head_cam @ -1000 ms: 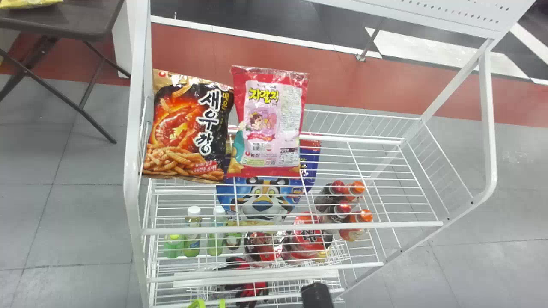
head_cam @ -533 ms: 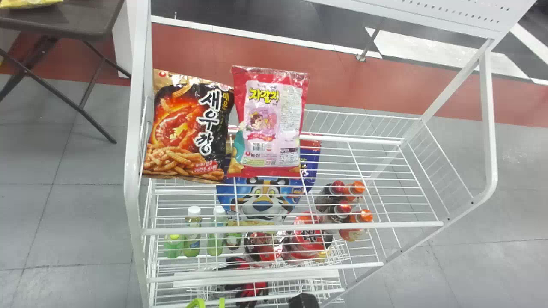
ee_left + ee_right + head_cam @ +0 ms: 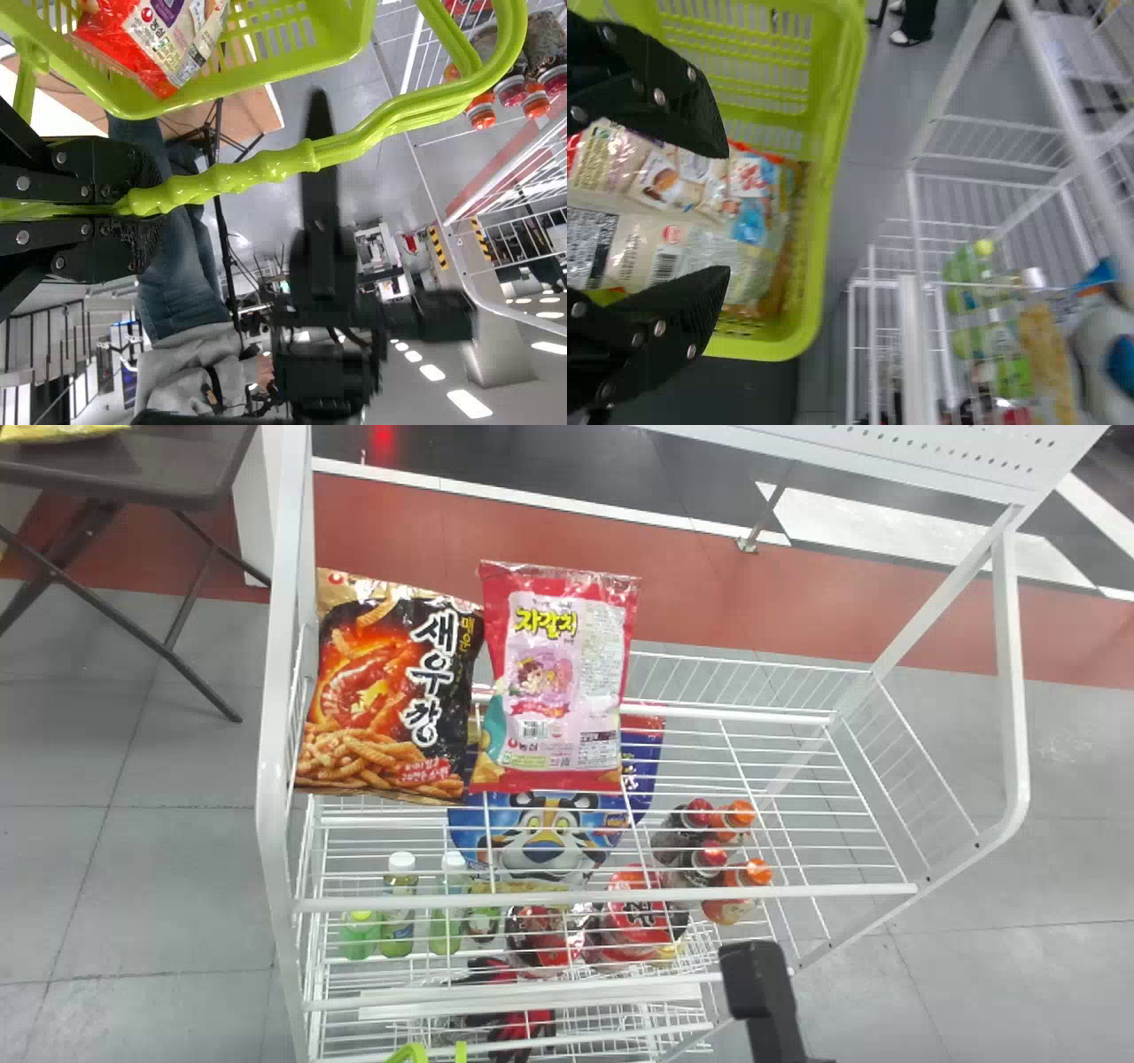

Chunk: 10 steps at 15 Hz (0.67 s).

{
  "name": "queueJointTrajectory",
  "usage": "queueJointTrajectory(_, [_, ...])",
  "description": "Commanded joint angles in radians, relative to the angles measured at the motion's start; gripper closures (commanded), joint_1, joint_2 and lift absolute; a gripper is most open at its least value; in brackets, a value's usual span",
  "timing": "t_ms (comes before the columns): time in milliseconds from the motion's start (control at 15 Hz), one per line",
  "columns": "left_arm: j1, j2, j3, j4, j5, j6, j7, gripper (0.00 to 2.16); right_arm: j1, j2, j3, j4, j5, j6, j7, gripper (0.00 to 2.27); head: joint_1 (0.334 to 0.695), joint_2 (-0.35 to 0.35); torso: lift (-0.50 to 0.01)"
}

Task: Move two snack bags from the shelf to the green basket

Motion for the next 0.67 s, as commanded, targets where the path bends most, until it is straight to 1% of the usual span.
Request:
queueJointTrajectory(0, [-0.001, 0.0, 0.0, 0.0, 0.0, -0.003, -0.002, 2.15, 0.027, 0.015, -0.037, -0.061, 0.0, 0.031, 0.044, 0.07, 0.695, -0.35, -0.016])
queueJointTrajectory(67, [-0.001, 0.0, 0.0, 0.002, 0.0, -0.006, -0.002, 2.15, 0.035, 0.029, -0.038, -0.064, 0.023, -0.15, 0.066, 0.08, 0.695, -0.35, -0.016])
queueJointTrajectory(200, [-0.003, 0.0, -0.002, 0.003, 0.0, -0.009, -0.002, 2.15, 0.055, 0.059, -0.004, -0.055, 0.12, -0.531, 0.081, 0.08, 0.695, -0.35, -0.016])
queueJointTrajectory(333, [-0.006, -0.002, -0.002, 0.011, 0.002, -0.018, -0.003, 2.15, 0.069, 0.081, 0.016, -0.006, 0.158, -0.89, 0.092, 0.08, 0.695, -0.35, -0.016])
queueJointTrajectory(400, [-0.009, 0.0, -0.002, 0.015, 0.002, -0.021, -0.005, 2.15, 0.075, 0.09, 0.037, 0.025, 0.199, -1.058, 0.089, 0.08, 0.695, -0.35, -0.016])
queueJointTrajectory(533, [-0.01, 0.0, -0.002, 0.023, 0.005, -0.031, -0.008, 2.15, 0.09, 0.1, 0.062, 0.088, 0.242, -1.319, 0.076, 0.08, 0.695, -0.35, -0.016])
queueJointTrajectory(600, [-0.01, 0.0, 0.0, 0.028, 0.006, -0.037, -0.009, 2.15, 0.104, 0.1, 0.085, 0.126, 0.284, -1.46, 0.053, 0.09, 0.695, -0.35, -0.016])
